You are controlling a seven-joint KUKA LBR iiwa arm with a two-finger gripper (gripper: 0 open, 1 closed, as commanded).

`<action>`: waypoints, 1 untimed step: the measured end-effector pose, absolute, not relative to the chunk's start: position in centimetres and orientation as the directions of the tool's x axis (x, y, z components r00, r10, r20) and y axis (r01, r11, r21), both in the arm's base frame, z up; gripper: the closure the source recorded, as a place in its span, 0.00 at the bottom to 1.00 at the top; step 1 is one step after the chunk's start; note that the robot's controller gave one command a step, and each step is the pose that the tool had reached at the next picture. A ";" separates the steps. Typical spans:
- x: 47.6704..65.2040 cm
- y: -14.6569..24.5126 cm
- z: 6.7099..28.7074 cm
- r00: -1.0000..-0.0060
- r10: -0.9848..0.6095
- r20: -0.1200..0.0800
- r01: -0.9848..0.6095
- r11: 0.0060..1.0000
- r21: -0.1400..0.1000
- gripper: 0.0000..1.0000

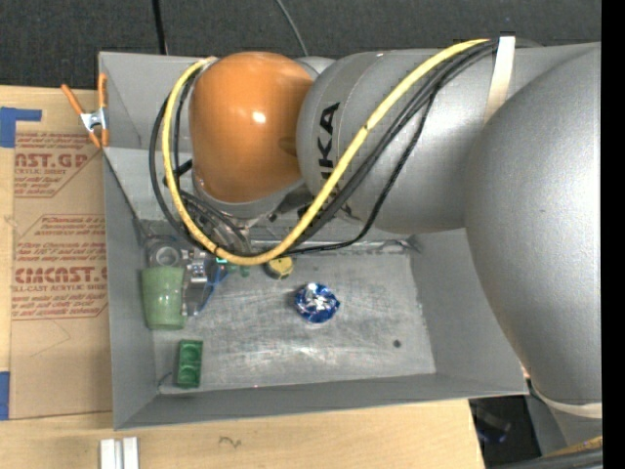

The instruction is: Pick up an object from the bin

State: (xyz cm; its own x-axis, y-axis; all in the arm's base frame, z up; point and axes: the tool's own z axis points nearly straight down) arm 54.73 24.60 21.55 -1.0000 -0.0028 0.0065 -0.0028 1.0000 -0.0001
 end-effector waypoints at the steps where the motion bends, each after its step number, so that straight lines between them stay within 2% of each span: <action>1: 49.5 24.1 8.6 -0.911 -0.412 -0.012 -0.413 0.911 0.002 0.00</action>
Offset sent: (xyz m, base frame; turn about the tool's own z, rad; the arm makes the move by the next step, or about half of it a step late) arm -0.0595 -0.0081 -0.1455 -0.4266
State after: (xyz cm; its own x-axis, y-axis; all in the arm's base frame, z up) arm 49.52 24.14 8.56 -0.9109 -0.4124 -0.0122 -0.4125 0.9110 0.0023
